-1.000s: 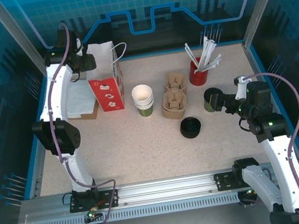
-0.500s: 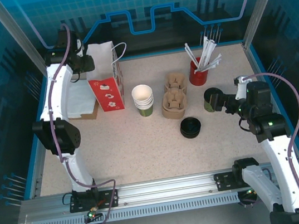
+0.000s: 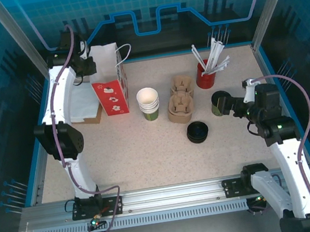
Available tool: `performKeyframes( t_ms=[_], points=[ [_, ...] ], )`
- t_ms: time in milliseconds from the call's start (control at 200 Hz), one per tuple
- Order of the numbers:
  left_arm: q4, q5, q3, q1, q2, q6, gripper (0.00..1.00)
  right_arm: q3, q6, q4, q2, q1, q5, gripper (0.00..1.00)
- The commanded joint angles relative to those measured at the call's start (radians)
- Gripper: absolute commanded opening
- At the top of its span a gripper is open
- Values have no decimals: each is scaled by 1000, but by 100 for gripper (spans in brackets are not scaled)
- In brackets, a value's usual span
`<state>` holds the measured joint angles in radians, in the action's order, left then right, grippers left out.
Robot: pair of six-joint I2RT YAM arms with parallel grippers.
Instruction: Pack the takeout coffee
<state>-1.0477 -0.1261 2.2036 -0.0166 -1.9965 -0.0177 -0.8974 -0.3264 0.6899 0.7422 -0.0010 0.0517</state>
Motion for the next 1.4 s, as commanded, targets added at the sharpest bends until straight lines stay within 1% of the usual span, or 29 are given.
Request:
performKeyframes(
  t_ms=[0, 175, 320, 475, 590, 790, 905, 1061, 1176, 1396],
  points=[
    [-35, 30, 14, 7, -4, 12, 13, -12, -16, -4, 0, -14, -16, 100],
    [-47, 49, 13, 7, 28, 9, 5, -15, -14, -2, 0, -14, -18, 100],
    [-62, 70, 1, 6, 87, -3, 1, -15, -18, 0, 0, -14, -18, 100],
    [-59, 69, -57, -14, 197, -17, 0, -12, -22, 2, 0, -14, -16, 100],
    [-50, 69, -138, -27, 303, -47, 0, -12, -29, 1, 0, -14, -11, 100],
    [3, 76, -361, -61, 514, -145, 0, -5, -46, -4, 3, -14, 2, 100],
    [18, 79, -481, -99, 620, -205, 0, -7, -50, -4, 6, -14, 7, 100],
    [-2, 68, -568, -152, 739, -285, 0, -11, -58, -4, 10, -14, 14, 100],
    [12, 87, -648, -184, 824, -358, 0, -6, -72, -6, 13, -14, 17, 100],
    [-27, 114, -735, -223, 917, -437, 0, -1, -90, -7, 31, -14, 34, 100]
  ],
)
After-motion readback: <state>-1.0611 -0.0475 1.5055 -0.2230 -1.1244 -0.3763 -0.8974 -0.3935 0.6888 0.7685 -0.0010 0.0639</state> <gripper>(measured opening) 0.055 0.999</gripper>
